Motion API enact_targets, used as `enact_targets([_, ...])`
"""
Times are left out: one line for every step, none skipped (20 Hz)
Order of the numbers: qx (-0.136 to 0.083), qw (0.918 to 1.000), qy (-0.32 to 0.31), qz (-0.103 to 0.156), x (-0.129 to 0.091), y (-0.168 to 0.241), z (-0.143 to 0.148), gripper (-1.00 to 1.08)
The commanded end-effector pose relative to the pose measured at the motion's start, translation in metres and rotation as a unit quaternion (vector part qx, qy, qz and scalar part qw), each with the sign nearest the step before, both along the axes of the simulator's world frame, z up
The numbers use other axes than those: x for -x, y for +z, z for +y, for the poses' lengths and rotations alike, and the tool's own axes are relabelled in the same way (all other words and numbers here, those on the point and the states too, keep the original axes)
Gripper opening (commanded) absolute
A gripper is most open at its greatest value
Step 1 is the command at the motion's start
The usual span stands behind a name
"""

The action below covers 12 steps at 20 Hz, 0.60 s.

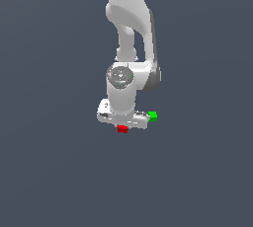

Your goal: Stack the red cube on top of the green cube.

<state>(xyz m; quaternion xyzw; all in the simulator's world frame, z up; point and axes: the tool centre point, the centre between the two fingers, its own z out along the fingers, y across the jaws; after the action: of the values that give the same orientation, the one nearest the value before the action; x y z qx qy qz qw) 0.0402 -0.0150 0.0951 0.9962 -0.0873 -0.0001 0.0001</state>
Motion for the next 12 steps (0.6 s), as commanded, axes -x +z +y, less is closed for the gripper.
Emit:
enact_targets([0.000, 1.0000, 0.000, 0.000, 0.015, -0.005, 0.021, -1.00])
enact_targets([0.000, 1.0000, 0.000, 0.000, 0.021, -0.007, 0.030, -1.00])
enact_targets([0.000, 1.0000, 0.000, 0.000, 0.027, -0.009, 0.039, -1.00])
enact_targets([0.000, 1.0000, 0.000, 0.000, 0.033, -0.011, 0.048, -1.00])
enact_targets([0.000, 1.0000, 0.000, 0.000, 0.038, -0.013, 0.057, -1.00])
enact_targets([0.000, 1.0000, 0.000, 0.000, 0.044, -0.015, 0.065, -1.00])
enact_targets([0.000, 1.0000, 0.000, 0.000, 0.049, -0.017, 0.074, -1.00])
enact_targets([0.000, 1.0000, 0.000, 0.000, 0.055, -0.019, 0.082, -1.00])
enact_targets([0.000, 1.0000, 0.000, 0.000, 0.060, -0.020, 0.090, -1.00])
enact_targets([0.000, 1.0000, 0.000, 0.000, 0.065, -0.022, 0.098, -1.00])
enact_targets([0.000, 1.0000, 0.000, 0.000, 0.070, -0.024, 0.105, -1.00])
enact_targets([0.000, 1.0000, 0.000, 0.000, 0.074, -0.026, 0.112, -1.00])
